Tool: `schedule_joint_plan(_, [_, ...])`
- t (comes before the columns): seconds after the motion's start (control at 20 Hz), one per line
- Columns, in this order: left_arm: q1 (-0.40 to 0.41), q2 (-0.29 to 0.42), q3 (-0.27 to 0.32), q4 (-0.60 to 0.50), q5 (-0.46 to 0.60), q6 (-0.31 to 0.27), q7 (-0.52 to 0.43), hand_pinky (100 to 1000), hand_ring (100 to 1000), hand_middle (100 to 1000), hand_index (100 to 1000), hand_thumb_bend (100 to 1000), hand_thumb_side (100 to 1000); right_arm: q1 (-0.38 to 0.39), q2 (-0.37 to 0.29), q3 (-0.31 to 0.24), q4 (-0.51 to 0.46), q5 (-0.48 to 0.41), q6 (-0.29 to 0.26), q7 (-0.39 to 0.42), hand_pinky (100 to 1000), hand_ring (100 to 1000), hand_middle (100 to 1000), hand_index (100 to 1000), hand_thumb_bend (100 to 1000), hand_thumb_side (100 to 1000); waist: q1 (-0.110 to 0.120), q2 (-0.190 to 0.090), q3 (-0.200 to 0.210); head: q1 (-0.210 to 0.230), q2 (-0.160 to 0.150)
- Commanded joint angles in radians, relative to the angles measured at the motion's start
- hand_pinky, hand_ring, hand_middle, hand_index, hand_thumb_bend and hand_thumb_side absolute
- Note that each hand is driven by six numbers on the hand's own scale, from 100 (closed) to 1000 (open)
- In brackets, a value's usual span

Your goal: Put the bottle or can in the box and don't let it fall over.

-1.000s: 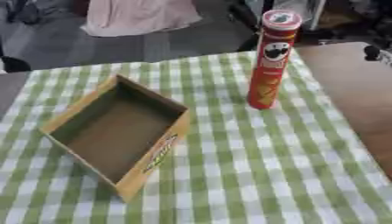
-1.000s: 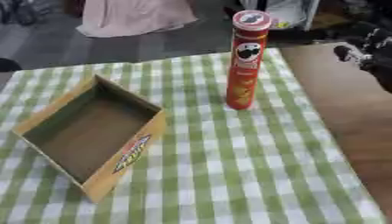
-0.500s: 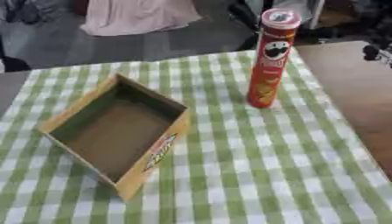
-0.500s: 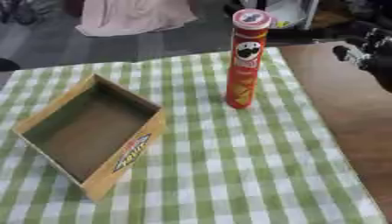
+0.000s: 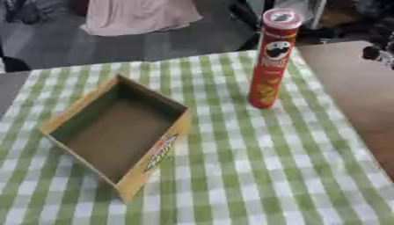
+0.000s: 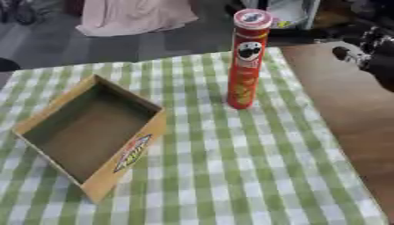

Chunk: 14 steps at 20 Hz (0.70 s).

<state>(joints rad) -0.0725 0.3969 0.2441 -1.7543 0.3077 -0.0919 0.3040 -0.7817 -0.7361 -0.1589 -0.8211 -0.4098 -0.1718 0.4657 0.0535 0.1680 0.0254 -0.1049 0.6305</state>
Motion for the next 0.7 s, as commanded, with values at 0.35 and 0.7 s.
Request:
schedule_joint_plan(0.35, [-0.009,0.017,0.012,-0.008,0.003,0.0,-0.006,1000,669,854,784,106,685,-0.029,-0.007,0.002,-0.014,0.011,-0.009,0.034,758,1000,1000,1000,491,100,-0.001,-0.019,0.0,-0.005,0.005])
schedule_joint_plan(0.7, [-0.01,0.014,0.012,-0.008,0.004,0.0,-0.008,1000,668,854,784,107,686,-0.038,0.018,0.009,-0.021,0.015,-0.004,0.052,753,1000,1000,1000,489,100,-0.001,-0.018,0.003,-0.009,0.007])
